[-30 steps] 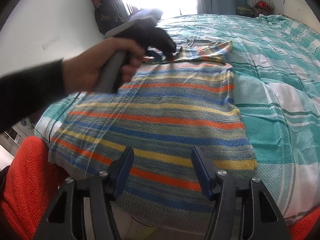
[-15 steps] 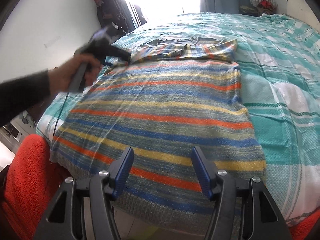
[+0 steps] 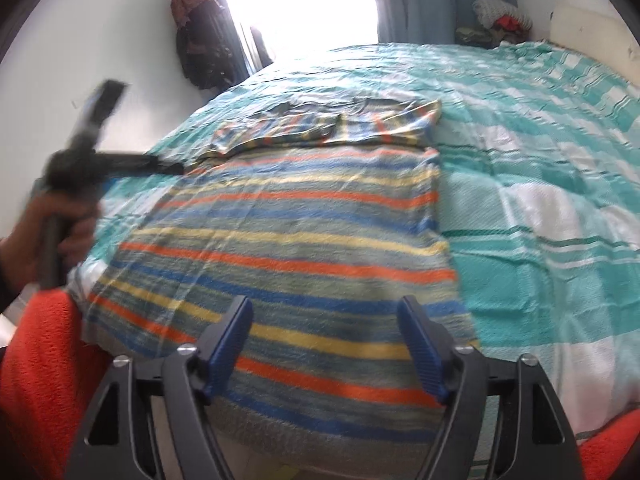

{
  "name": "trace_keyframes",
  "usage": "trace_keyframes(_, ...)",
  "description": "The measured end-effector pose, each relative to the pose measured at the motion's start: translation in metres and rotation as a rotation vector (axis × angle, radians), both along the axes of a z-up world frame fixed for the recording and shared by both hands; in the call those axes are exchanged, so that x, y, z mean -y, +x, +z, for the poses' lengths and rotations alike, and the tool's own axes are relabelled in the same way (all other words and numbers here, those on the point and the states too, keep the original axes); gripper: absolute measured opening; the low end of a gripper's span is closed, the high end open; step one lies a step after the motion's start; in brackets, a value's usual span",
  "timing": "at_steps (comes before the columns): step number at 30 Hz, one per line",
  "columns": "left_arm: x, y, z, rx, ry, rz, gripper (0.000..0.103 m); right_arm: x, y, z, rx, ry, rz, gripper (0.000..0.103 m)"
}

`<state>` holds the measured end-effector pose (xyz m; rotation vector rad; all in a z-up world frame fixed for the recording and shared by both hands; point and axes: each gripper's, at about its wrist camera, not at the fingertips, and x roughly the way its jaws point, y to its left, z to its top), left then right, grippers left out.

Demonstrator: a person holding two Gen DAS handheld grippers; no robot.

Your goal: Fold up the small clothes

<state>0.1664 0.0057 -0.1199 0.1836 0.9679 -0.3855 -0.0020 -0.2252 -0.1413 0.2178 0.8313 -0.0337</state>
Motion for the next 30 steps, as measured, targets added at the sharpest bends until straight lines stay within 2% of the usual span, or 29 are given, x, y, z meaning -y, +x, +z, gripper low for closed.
trace_keyframes(5, 0.008, -0.047, -0.014, -0.029, -0.05, 0.016, 0.089, 0.001, 0.001, -0.002, -0.018, -0.043, -0.03, 0.079)
trace_keyframes(8, 0.011, -0.06, -0.027, -0.049, -0.047, 0.025, 0.089, -0.002, 0.001, -0.001, -0.011, -0.078, -0.037, 0.087)
trace_keyframes(11, 0.017, -0.069, -0.034, -0.009, 0.003, 0.024, 0.089, -0.006, 0.0, -0.001, 0.009, -0.117, -0.039, 0.093)
trace_keyframes(14, 0.018, -0.071, -0.037, 0.024, 0.004, 0.022, 0.095, -0.012, 0.001, -0.002, 0.014, -0.154, -0.028, 0.102)
trace_keyframes(20, 0.017, -0.077, -0.05, 0.068, 0.003, 0.028, 0.099, -0.024, 0.003, -0.013, -0.001, -0.222, 0.024, 0.103)
trace_keyframes(24, 0.018, -0.077, -0.056, 0.068, 0.002, 0.032, 0.102, -0.028, 0.005, -0.028, -0.05, -0.195, 0.037, 0.103)
trace_keyframes(30, 0.012, -0.076, -0.067, 0.046, -0.022, 0.005, 0.103, -0.028, 0.008, -0.04, -0.082, -0.184, 0.044, 0.103)
